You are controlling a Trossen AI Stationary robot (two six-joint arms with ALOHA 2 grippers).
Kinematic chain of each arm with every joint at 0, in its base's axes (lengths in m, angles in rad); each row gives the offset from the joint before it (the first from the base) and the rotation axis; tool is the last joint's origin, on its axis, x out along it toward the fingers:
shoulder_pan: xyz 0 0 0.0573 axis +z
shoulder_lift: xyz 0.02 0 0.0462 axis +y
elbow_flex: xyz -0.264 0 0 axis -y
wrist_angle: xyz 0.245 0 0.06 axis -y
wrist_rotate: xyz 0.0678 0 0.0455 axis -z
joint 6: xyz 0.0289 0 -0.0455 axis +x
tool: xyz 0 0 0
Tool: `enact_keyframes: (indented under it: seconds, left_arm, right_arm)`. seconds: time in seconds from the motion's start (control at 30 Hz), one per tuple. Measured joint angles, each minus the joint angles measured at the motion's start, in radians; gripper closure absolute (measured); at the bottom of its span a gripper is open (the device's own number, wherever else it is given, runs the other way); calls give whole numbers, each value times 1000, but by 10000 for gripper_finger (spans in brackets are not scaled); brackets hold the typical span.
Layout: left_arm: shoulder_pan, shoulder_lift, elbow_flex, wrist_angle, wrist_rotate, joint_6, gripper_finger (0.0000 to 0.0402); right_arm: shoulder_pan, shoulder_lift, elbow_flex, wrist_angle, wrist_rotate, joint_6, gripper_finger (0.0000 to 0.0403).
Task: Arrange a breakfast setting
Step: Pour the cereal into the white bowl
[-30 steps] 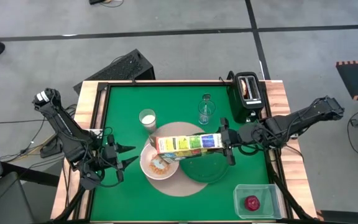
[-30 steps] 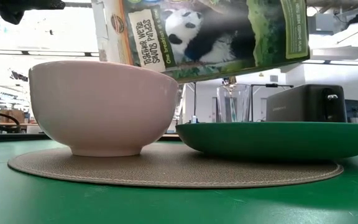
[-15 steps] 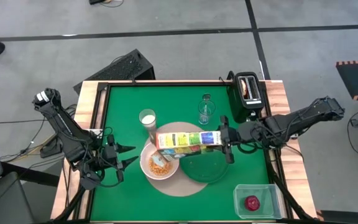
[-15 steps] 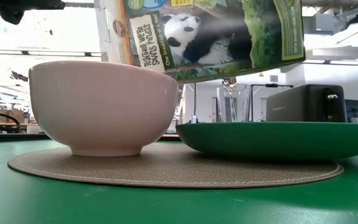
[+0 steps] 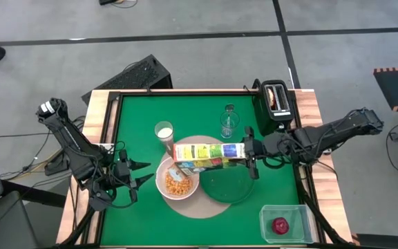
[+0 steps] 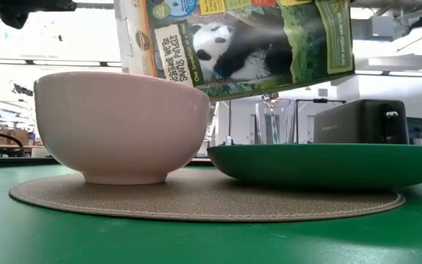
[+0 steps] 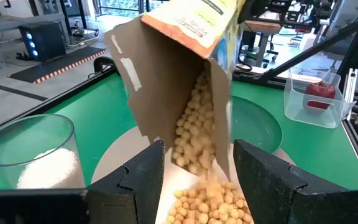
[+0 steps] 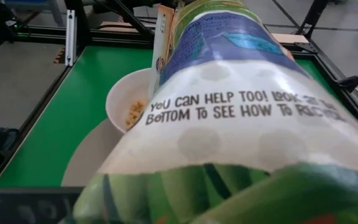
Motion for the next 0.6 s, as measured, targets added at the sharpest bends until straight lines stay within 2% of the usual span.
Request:
enact_keyframes:
  seconds: [0.6]
  left_arm:
    - [0,0,0,0,0,0,223]
  right_arm:
    - [1,0,0,-2,6,-1,209]
